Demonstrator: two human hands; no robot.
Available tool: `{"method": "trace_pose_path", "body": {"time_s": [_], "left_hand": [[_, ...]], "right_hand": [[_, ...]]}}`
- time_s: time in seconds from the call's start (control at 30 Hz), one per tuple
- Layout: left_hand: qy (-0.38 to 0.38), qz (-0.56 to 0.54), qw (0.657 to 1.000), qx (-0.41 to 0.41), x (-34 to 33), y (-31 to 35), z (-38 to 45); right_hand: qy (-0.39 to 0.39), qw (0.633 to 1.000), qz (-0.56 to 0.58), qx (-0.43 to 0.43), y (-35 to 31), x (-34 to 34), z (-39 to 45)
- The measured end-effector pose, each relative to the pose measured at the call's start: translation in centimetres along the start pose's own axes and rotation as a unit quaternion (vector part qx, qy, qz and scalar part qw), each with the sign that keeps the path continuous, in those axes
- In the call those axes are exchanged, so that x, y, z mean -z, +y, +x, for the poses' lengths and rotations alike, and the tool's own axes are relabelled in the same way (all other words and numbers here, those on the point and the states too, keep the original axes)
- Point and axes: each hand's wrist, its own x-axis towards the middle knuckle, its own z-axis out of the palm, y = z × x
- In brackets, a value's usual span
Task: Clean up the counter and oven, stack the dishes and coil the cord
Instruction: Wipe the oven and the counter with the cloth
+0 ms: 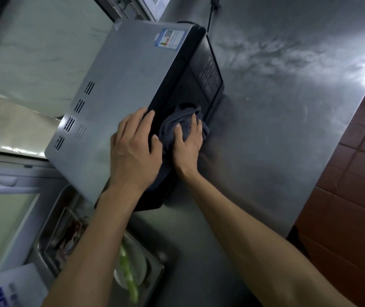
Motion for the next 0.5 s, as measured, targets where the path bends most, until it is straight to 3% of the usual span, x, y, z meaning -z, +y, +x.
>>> {"method": "trace_pose_path", "body": {"time_s": [0.17,0.5], "left_hand": [[-0.037,0.066,0.997,-0.035,0.4,-1.8,-5.1],[-0.052,0.125,0.99,-0.031,0.7,-4.3,-11.0]], "right_hand": [[-0.012,1.0,-0.006,-0.009,2.9,-2.0,-6.1],[-0.074,0.997,-0.009,-0.017,8.9,-5.0,-16.3]]}}
